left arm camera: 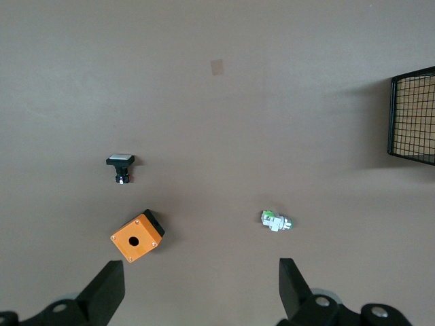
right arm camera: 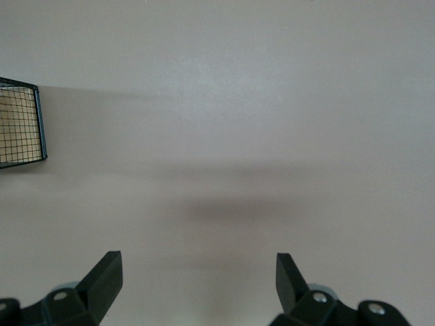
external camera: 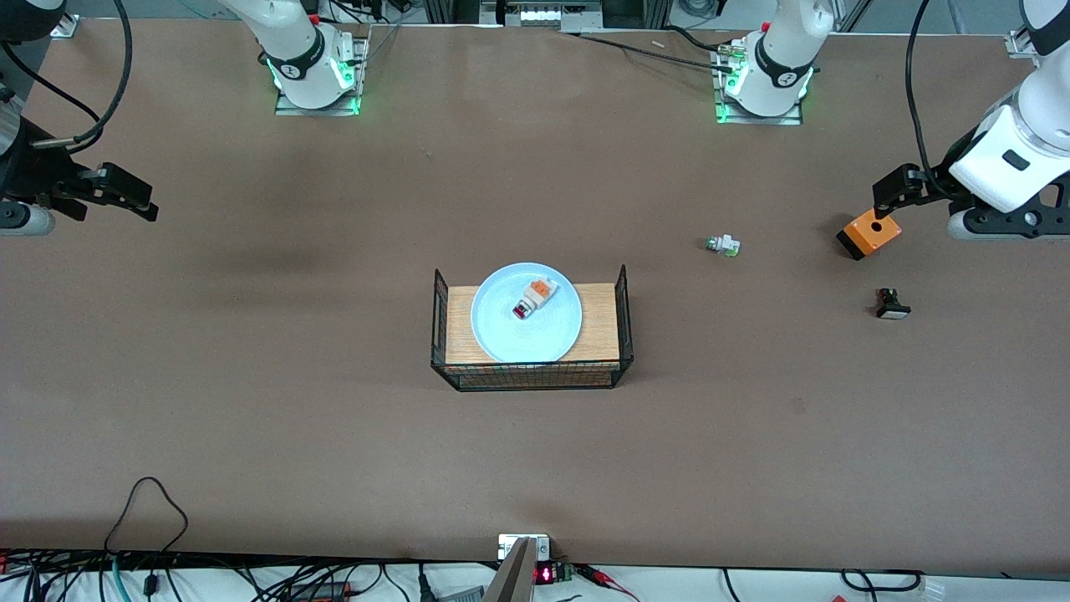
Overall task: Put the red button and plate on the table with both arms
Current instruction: 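Move the left gripper over the red button on the blue plate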
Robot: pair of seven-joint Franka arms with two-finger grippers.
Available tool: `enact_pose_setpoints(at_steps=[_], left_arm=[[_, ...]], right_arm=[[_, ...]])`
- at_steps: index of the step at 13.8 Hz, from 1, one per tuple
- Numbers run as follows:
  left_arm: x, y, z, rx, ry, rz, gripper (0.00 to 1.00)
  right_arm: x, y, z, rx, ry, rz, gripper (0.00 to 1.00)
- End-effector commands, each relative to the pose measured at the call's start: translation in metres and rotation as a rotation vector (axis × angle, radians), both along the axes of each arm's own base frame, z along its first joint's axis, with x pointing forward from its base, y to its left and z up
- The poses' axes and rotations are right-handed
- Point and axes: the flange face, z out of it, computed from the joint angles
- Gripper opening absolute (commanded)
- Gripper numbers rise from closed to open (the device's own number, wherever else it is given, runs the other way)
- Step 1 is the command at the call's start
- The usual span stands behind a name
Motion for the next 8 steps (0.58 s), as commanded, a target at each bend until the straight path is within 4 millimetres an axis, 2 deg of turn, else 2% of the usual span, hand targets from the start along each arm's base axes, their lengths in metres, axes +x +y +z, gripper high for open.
enact_pose_setpoints(at_steps=[1,5,8], left_arm=[[-0.008,0.002,0.006,-0.014,0.002,-0.019,1.00],[-0.010,-0.005,0.002,-0.021,0.047,-0.024,1.00],[-0.009,-0.035,-0.008,-0.166,0.149,-0.015,1.00]], right_arm=[[-0.003,0.000,0.007,-0.011,-0.002,0.013,1.00],[-0.003,0.000,0.007,-0.011,-0.002,0.015,1.00],[-0.003,0.000,0.007,-0.011,-0.002,0.015,1.00]])
